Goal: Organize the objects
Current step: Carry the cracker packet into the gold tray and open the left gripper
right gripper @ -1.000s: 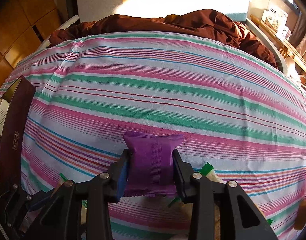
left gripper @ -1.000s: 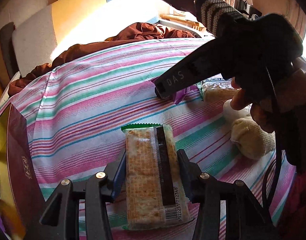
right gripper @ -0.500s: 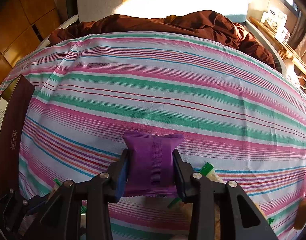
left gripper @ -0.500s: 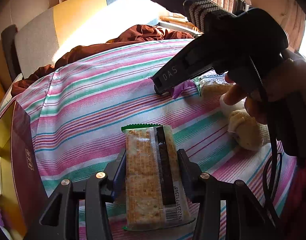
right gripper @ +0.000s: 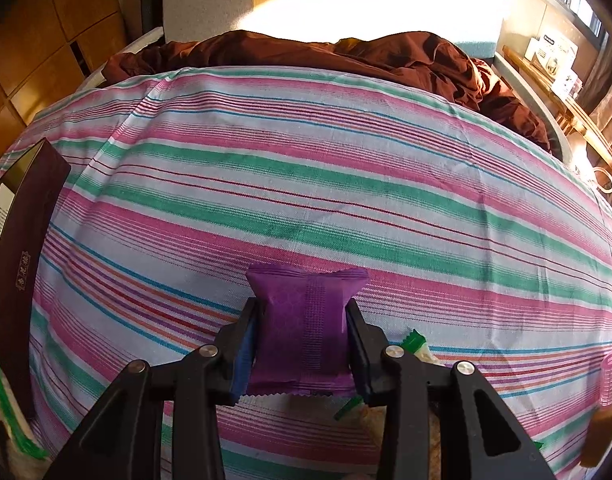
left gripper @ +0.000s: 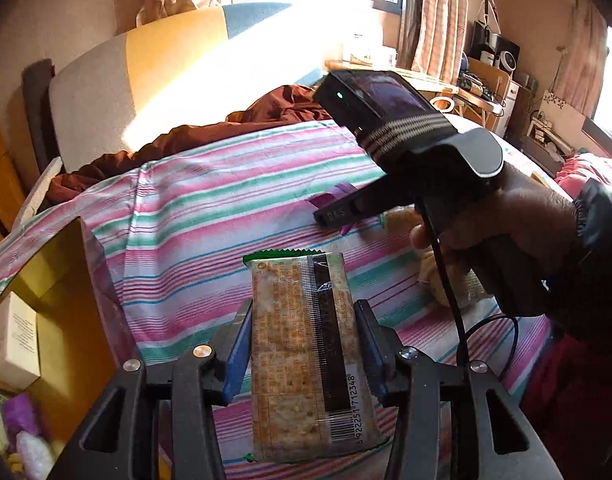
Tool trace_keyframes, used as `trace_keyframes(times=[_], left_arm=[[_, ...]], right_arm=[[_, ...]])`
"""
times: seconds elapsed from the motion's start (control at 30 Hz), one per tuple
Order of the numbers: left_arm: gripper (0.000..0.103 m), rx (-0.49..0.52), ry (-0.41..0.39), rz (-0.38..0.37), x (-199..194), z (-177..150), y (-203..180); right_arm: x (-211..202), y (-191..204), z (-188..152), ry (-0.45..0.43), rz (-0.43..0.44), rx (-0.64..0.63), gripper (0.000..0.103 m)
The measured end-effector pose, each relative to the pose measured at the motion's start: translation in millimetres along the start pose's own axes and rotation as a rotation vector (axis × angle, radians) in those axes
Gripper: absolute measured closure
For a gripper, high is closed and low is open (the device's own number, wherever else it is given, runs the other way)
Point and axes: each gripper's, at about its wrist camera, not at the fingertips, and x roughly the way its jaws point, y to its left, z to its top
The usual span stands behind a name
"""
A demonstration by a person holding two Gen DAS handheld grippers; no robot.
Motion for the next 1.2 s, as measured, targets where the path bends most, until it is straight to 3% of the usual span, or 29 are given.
trace_keyframes(times=[0.17, 0.3, 0.47, 0.63, 0.77, 0.97, 1.2], left_arm=[[0.054, -0.079, -0.061, 0.088, -40.8, -0.6, 36.6], [0.054, -0.161, -0.098, 0.208, -61.9, -6.4, 87.0], [0.054, -0.288, -0.073, 0.346, -70.5, -30.8, 150.0], [0.054, -0.391, -0.03, 0.411, -70.0, -59.9, 190.7], [0.054, -0.492, 0.016, 0.393, -61.2, -77.6, 216.0], [0.054, -0.684, 0.048, 0.256, -48.7, -96.7, 244.8], [0.054, -0.757, 0.053, 0.206, -41.4, -110.7, 259.2]], right_arm=[[1.3, -0.3, 0.1, -0.008, -0.008, -0.004, 0.063], [3.5, 0.1, 0.3, -0.013, -0.018, -0.01, 0.063], [8.3, -1.9, 3.5, -0.018, -0.029, -0.017, 0.063], [8.3, -2.0, 3.4, -0.021, -0.032, -0.02, 0.063], [5.5, 1.5, 0.8, -0.022, -0.043, -0.027, 0.063], [8.5, 0.2, 4.2, -0.022, -0.05, -0.035, 0.063], [8.8, 2.8, 5.1, -0.021, -0.056, -0.05, 0.063]])
